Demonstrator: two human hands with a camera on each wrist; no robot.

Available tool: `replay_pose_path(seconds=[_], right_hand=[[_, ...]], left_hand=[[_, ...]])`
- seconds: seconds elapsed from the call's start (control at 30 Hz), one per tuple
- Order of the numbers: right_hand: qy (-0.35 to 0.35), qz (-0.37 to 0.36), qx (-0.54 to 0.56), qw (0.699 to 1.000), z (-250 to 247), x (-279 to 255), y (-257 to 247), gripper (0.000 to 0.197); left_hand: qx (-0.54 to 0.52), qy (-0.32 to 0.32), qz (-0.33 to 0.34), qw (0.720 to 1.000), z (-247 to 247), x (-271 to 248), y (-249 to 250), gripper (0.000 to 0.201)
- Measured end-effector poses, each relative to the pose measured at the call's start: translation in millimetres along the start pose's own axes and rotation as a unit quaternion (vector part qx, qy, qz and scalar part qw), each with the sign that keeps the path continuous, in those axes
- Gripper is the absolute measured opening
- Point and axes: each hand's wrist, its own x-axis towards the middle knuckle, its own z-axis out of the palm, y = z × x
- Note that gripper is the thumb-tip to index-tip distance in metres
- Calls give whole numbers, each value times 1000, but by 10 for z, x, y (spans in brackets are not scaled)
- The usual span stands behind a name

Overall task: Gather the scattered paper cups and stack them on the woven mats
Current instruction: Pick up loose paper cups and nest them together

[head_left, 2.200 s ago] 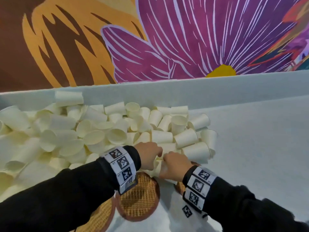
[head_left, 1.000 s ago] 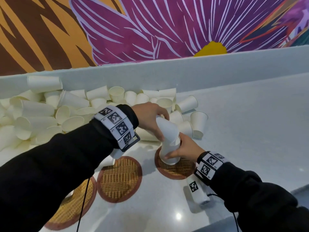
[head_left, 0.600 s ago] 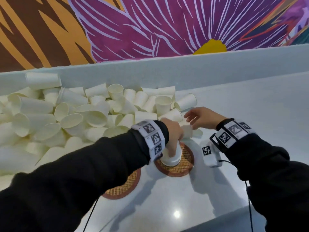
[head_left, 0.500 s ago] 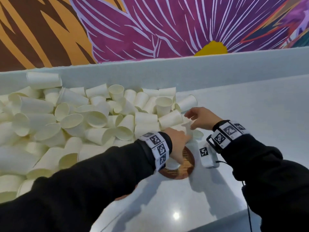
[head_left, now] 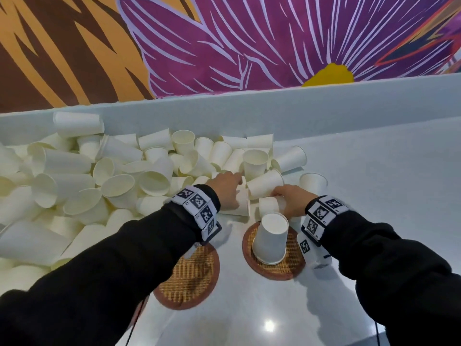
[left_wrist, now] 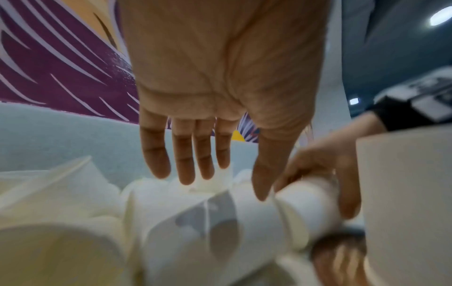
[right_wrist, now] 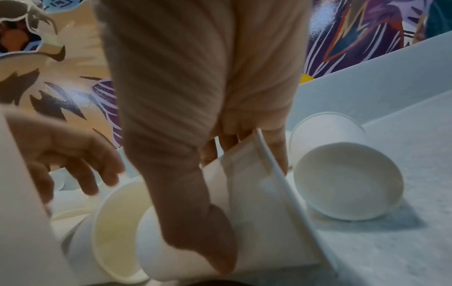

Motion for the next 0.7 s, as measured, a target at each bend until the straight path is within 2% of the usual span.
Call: replay_pose_path(seconds=[0.07,0.13,0.27,0.43,0.57,0.63,0.7], right_hand=[[-3,1,1,1000,-49,3,-15,71],[6,-2,12,1000,-134,-15,-22,80],[43,-9,41,998,-302,-101,23,80],[56,-25,64,996,-465,-214,65,76],[88,-70,141,984,-596,-248,-105,78],[97,-101,163,977,-663,-252,-271,83],[92,-128,161,974,-728,-288,-441,85]], left_hand=[[60,-30,-20,998,147,29,-49,61],[78,-42,-28,996,298,40,-59,66],[22,-57,-33,998,373,23,-53,72],[-125,23,-6,992,-14,-5,-98,71],[-221,54,54,972,-384,-138,-40,73],[-265,76,66,959,-537,-199,-21,68],[-265,104,52,957,-676,-256,-50,57]])
